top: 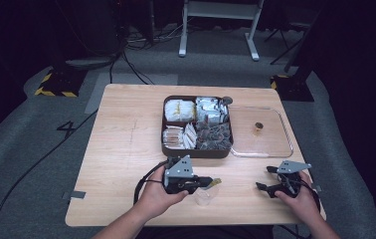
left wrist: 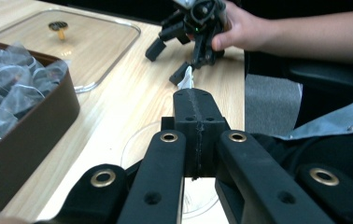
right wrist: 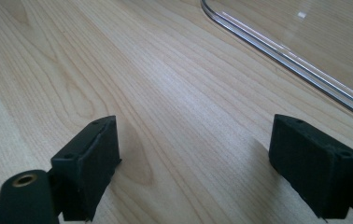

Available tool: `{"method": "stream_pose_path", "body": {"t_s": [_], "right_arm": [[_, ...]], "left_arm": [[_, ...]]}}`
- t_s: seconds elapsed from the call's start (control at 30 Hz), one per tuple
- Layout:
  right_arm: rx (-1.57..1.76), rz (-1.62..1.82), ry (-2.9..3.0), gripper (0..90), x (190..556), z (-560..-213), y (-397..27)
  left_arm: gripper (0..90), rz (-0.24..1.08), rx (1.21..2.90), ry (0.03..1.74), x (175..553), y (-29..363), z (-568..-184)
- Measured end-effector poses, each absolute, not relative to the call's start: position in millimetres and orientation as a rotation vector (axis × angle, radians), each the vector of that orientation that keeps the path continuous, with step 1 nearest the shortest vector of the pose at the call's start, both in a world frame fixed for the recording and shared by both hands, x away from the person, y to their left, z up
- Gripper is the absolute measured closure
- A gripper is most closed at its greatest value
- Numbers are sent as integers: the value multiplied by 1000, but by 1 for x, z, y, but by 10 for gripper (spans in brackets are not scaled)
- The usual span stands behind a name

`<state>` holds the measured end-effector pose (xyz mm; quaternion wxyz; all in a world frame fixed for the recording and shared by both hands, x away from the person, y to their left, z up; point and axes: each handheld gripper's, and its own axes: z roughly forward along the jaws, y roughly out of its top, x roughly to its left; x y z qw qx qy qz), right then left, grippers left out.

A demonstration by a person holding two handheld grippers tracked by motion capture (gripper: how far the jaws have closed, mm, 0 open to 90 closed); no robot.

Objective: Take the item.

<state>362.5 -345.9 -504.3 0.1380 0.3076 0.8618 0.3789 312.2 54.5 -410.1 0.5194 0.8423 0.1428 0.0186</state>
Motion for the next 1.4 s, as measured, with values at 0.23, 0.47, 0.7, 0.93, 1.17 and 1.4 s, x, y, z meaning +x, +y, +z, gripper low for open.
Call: {"method": "stream_pose_path", "body": {"t_s": [0.23, 0.47, 0.7, 0.93, 1.17, 1.4], "right_arm": [[890, 1096, 2493, 164, 363, -504, -346], [890, 1096, 2492, 164, 363, -504, -346], [890, 1096, 2493, 164, 363, -504, -346], [890, 1096, 2492, 164, 363, -504, -346], [890, 1096, 2492, 164, 362, -504, -346], [889, 1098, 2491, 165, 362, -504, -346]], "left_arm": [[900, 36, 2048, 353, 313, 52, -419], [898, 29, 2069, 348, 313, 51, -422], [683, 42, 2060, 353, 313, 55, -424], [591, 63, 2054, 358, 313, 57, -420], [533, 109, 2039, 384, 317, 66, -408], [453, 219, 2052, 468, 319, 91, -397]]}}
